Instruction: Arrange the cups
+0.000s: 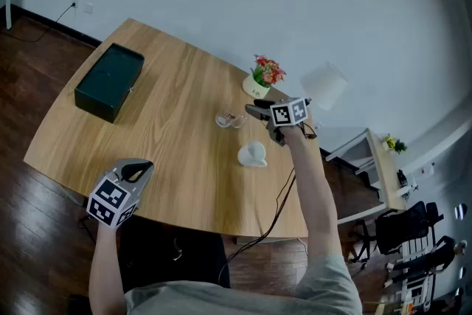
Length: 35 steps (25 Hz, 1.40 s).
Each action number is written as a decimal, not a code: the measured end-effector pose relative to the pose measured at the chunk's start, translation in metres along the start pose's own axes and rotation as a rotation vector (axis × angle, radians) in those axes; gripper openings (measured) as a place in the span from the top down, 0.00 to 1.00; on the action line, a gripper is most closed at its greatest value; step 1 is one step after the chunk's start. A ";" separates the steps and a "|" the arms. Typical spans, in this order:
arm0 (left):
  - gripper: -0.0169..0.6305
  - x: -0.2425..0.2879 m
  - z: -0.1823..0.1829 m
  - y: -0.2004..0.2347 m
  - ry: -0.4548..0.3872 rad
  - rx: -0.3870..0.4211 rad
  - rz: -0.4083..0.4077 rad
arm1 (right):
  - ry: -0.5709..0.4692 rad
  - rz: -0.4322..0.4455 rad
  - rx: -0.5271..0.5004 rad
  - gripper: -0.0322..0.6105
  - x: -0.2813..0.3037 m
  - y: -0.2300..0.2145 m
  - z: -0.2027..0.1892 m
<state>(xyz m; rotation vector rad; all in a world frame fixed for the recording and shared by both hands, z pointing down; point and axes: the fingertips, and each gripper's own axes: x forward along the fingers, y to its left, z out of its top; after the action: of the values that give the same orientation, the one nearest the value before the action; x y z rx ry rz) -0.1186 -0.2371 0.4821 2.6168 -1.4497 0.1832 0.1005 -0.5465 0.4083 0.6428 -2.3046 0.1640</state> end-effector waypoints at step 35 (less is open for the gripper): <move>0.96 0.003 0.002 -0.014 0.006 -0.001 -0.012 | 0.257 0.344 -0.139 0.90 0.136 0.176 0.148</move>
<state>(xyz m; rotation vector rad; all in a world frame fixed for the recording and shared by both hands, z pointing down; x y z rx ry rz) -0.1050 -0.2329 0.4795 2.6206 -1.4318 0.1887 -0.1611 -0.4918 0.4051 0.1414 -2.1361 0.2303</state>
